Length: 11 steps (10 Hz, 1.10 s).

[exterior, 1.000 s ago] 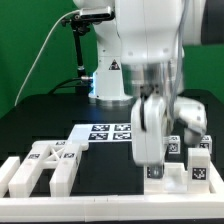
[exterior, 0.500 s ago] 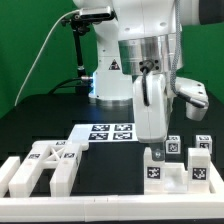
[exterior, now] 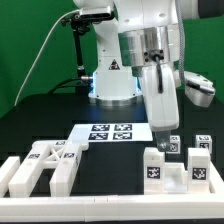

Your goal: Assemble chair

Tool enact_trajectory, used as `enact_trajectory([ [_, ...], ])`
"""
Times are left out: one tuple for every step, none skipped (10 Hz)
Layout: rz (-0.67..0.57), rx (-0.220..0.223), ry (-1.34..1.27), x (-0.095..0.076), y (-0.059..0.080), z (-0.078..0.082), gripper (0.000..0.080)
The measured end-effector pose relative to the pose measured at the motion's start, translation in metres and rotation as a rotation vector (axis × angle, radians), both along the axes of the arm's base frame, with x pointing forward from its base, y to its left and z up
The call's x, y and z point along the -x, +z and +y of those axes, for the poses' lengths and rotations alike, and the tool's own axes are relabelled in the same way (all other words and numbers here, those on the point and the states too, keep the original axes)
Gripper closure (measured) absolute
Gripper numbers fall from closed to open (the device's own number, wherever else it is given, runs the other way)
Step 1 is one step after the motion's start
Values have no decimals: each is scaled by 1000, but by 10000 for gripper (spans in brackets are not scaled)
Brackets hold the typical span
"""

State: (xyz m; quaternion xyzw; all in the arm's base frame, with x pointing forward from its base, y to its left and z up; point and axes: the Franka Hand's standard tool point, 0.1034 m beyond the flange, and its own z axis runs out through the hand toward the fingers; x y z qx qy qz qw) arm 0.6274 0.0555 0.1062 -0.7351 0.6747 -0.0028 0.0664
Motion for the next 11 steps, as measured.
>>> enact_trajectory([
  [-36, 32, 194, 1, 1, 0, 150],
  [-54, 48, 264, 4, 0, 1, 150],
  [-68, 56, 277, 6, 2, 6, 150],
  [-75, 68, 368, 6, 2, 5, 150],
  [-78, 74, 416, 6, 1, 4, 150],
  [-84, 84, 497, 6, 1, 4, 150],
  [-95, 99, 594, 6, 1, 3, 150],
  [-126, 145, 768, 11, -1, -1, 150],
  [-145, 183, 933, 15, -4, -8, 150],
  [-167, 226, 1118, 14, -5, -16, 150],
  [-180, 258, 1269, 14, -8, -22, 150],
])
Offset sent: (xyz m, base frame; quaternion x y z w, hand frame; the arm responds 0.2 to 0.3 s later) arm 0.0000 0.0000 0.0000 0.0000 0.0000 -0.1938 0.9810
